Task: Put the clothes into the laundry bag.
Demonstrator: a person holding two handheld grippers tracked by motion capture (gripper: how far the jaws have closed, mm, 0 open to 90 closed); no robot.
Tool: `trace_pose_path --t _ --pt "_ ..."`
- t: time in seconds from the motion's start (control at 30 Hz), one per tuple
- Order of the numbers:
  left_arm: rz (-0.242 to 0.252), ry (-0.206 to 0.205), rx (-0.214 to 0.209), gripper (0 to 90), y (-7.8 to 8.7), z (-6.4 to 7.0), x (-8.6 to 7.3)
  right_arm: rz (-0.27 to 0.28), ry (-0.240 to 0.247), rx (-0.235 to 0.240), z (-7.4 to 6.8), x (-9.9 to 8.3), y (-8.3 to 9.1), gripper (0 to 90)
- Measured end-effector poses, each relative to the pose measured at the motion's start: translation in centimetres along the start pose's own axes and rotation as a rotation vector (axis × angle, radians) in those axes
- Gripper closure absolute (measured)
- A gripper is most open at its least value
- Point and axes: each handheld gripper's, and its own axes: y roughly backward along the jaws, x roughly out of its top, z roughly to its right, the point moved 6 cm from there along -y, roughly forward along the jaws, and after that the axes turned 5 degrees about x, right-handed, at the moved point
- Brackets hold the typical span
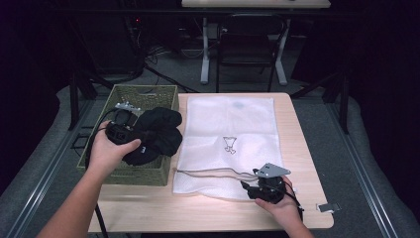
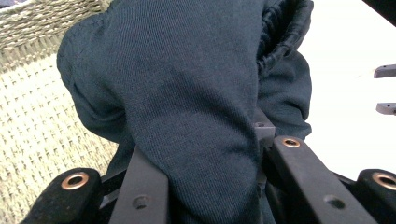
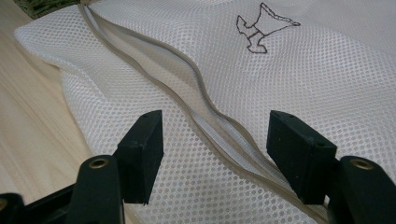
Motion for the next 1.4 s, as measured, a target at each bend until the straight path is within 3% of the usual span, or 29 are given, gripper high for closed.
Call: trace_pose_path --t 0.47,0.87,0.97,1.2,1.4 --pt "-0.003 -0.042 -0.038 69.5 -0.6 1.8 0.3 0.005 0.003 0.000 0.0 0.0 0.1 36.6" --pt "-0.010 -0.129 -0.075 69.5 -0.3 4.1 0.0 0.008 0.005 0.003 0.0 0.1 0.1 38.1" --pt "-0.010 -0.170 -0.086 69.5 -0.1 4.9 -0.2 0.017 0.002 0.013 -0.1 0.1 0.1 39.2" --pt "0.001 -0.209 -0.111 69.5 0.3 6.3 -0.9 0.053 -0.024 0.051 0.0 0.5 0.4 44.1" --pt "0.004 -0.217 -0.135 69.5 0.2 7.1 -1.5 0.060 0.017 0.054 -0.2 0.8 0.5 44.1"
